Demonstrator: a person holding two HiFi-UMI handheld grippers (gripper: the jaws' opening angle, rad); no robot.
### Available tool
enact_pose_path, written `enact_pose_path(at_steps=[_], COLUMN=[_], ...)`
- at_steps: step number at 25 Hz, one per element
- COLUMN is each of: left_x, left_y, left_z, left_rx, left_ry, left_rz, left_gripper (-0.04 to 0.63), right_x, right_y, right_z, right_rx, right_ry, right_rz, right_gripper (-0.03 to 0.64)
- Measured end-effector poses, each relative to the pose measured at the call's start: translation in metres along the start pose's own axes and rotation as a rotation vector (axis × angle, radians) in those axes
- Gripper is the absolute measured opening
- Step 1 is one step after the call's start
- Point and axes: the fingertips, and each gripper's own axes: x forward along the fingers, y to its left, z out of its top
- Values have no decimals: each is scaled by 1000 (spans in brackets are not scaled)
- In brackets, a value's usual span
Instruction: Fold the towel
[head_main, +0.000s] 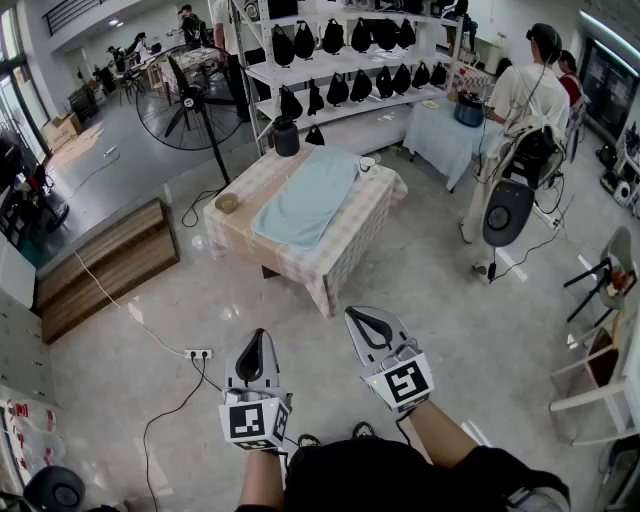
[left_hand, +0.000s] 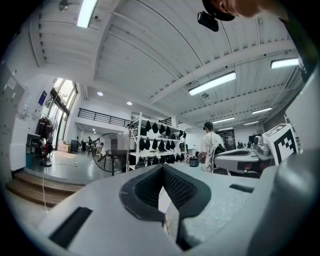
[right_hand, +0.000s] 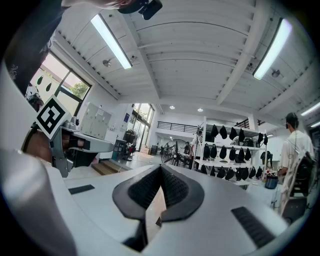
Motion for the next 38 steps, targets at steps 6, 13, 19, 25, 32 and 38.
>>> enact_pose_path(at_steps=[6, 13, 19, 25, 32, 38], left_x=[10, 33, 56, 74, 91, 123], left_y=[-14, -38, -56, -64, -39, 5], left_z=[-7, -27, -45, -63, -75, -92], left_rx=[-15, -35, -97, -108, -90, -132], left_ry=[12, 56, 96, 144, 195, 193], left_rz=[-11, -53, -69, -12, 42, 33], left_gripper=[3, 84, 210, 213, 213, 213], right_x=[-7, -9, -6, 3, 41, 95], right_y=[-15, -35, -55, -84, -90, -74], right_z=[-5, -21, -46, -69, -89, -102], right_rx=[14, 55, 75, 113, 152, 134], right_ry=[0, -2, 40, 56, 66, 98], right_rz=[-13, 11, 77, 110, 155, 187], right_gripper=[-1, 0, 214, 227, 226, 227])
